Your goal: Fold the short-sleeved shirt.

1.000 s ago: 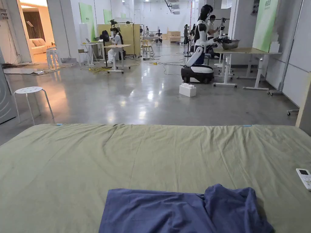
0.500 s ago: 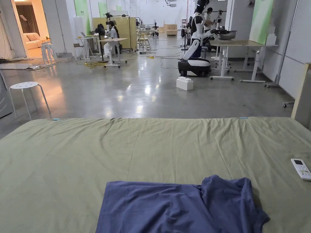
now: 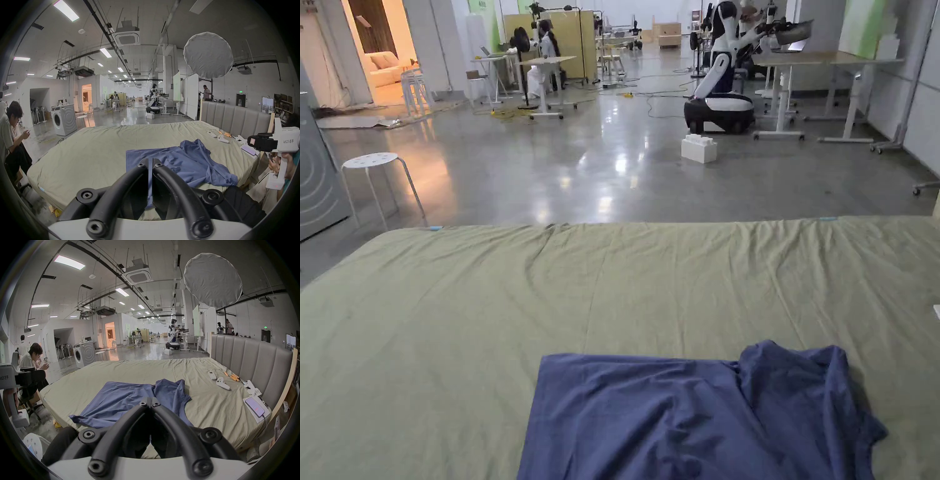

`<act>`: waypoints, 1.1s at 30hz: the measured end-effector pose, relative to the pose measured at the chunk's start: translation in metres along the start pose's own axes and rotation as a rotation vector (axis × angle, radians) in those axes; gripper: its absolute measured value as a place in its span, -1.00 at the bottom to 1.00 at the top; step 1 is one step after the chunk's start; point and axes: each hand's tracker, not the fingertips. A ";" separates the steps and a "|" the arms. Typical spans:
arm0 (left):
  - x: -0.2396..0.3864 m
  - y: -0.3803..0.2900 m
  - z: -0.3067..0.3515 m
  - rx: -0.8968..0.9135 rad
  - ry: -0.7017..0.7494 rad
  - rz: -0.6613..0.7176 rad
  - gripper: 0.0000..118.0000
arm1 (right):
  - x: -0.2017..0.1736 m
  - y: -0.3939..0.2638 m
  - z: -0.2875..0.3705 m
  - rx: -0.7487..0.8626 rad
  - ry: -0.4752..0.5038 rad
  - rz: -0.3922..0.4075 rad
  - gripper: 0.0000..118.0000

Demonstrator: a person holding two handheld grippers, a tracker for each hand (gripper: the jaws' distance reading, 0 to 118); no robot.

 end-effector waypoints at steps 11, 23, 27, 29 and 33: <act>-0.023 -0.014 -0.014 -0.085 0.014 0.118 -0.94 | -0.001 -0.013 -0.007 -0.060 0.018 -0.021 -1.00; -0.073 0.017 -0.239 -0.281 -0.125 0.259 -0.77 | 0.018 -0.040 -0.052 -0.184 0.012 -0.099 -1.00; -0.093 0.017 -0.366 -0.390 -0.093 0.317 -0.46 | 0.028 -0.054 -0.068 -0.250 -0.029 -0.140 -1.00; -0.101 0.013 -0.436 -0.490 -0.067 0.307 0.30 | 0.034 -0.061 -0.077 -0.299 -0.046 -0.174 -1.00; -0.116 -0.003 -0.531 -0.667 0.032 0.364 0.59 | 0.039 -0.070 -0.089 -0.356 -0.052 -0.178 -1.00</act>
